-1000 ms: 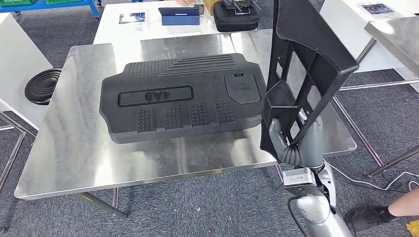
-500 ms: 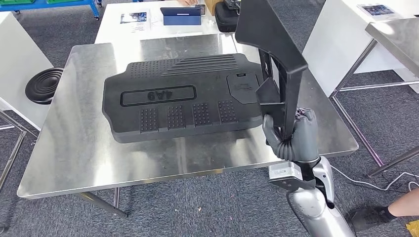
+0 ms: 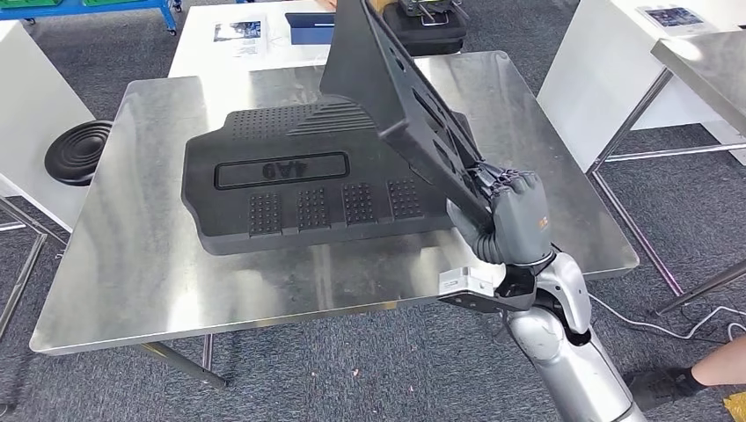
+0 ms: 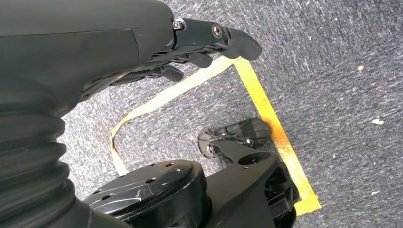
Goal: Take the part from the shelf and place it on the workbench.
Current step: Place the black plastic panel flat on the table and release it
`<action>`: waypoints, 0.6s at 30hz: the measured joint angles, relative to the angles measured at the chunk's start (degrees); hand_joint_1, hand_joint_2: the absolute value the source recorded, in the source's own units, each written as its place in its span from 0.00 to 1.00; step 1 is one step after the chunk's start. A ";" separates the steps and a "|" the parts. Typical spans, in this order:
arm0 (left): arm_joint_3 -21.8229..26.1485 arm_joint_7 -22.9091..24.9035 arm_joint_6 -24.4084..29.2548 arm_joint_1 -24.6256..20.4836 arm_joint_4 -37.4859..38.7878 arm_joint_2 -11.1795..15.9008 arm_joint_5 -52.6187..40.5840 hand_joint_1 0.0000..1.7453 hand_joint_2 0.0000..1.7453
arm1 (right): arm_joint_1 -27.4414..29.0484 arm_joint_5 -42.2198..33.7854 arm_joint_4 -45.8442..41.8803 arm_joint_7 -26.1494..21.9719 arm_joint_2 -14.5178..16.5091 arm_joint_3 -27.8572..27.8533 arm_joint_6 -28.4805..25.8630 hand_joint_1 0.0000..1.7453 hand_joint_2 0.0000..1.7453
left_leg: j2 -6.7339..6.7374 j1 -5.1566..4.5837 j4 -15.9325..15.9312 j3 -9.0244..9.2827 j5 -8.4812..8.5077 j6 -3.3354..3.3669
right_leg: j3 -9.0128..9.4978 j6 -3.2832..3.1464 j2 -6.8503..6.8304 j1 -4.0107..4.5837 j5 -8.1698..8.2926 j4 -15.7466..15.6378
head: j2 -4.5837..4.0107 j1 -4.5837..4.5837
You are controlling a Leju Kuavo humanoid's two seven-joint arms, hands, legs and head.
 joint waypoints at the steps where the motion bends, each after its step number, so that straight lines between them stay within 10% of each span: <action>1: 0.00 0.00 0.00 0.00 0.00 0.00 0.00 0.00 1.00 | -0.02 0.00 0.13 0.00 -0.04 0.09 0.00 1.00 1.00 | 0.00 0.00 0.00 0.00 0.00 0.00 | 0.00 0.00 0.00 0.00 0.00 0.00 | 0.00 0.00; 18: -0.02 1.76 -0.79 -0.79 -0.04 0.04 -1.78 0.00 1.00 | -8.43 14.21 5.87 6.94 -1.11 4.53 2.75 1.00 1.00 | 0.00 0.00 0.01 0.01 0.07 0.02 | 0.02 0.02 0.00 0.00 0.02 0.01 | 0.00 0.00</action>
